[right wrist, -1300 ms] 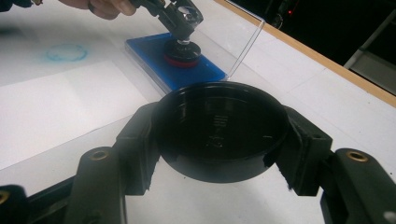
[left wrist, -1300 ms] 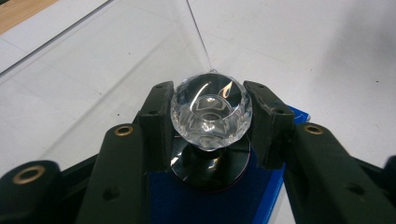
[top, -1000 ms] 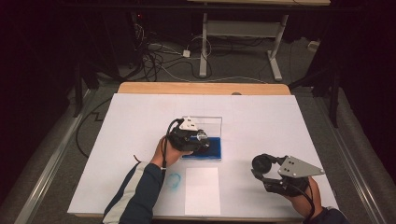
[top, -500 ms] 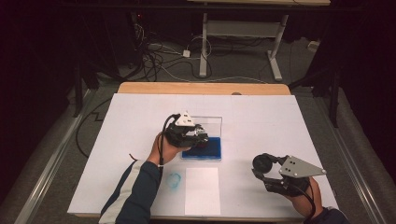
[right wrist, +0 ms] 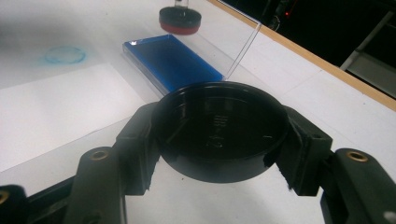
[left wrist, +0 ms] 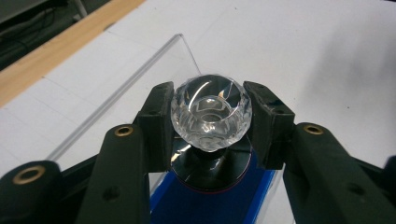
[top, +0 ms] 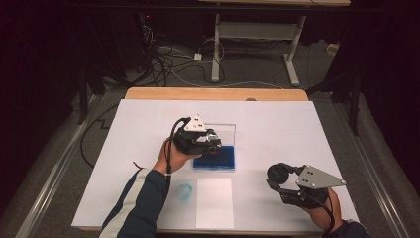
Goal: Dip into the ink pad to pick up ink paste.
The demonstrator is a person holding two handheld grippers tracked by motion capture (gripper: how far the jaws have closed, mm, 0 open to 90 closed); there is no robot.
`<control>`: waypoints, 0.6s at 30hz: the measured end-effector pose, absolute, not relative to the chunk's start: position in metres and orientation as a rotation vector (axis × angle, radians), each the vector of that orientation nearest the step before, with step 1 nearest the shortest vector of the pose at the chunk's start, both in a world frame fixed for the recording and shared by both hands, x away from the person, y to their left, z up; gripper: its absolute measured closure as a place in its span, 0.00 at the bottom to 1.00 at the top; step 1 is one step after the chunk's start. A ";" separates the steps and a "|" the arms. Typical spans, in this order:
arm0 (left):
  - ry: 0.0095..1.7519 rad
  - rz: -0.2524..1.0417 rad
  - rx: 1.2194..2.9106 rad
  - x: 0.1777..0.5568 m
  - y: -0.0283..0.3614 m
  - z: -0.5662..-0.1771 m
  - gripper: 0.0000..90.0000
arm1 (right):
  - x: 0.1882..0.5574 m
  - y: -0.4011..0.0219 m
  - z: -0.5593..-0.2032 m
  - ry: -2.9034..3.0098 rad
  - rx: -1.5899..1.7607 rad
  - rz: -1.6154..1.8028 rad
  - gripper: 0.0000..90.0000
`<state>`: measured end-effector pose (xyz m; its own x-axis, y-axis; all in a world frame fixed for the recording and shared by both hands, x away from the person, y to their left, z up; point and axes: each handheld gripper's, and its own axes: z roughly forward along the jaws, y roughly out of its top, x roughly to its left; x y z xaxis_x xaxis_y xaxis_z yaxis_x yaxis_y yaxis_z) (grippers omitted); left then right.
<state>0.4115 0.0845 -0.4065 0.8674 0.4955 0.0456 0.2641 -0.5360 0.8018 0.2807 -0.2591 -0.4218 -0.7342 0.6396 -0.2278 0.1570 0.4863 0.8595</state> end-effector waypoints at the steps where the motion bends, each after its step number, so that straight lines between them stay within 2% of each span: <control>1: 0.549 0.328 2.167 0.412 0.084 -0.410 0.60 | 0.281 -0.259 -0.422 2.204 0.656 1.197 0.42; 12: 0.561 0.286 2.221 0.416 0.075 -0.440 0.60 | 0.281 -0.259 -0.422 2.209 0.652 1.196 0.42; 18: 0.563 0.285 2.204 0.416 0.075 -0.443 0.60 | 0.281 -0.260 -0.423 2.207 0.653 1.192 0.42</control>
<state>0.4155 0.0754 -0.4432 0.8740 0.4857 0.0143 0.2987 -0.5603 0.7725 0.2810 -0.2596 -0.4225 -0.7353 0.6374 -0.2303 0.1571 0.4908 0.8570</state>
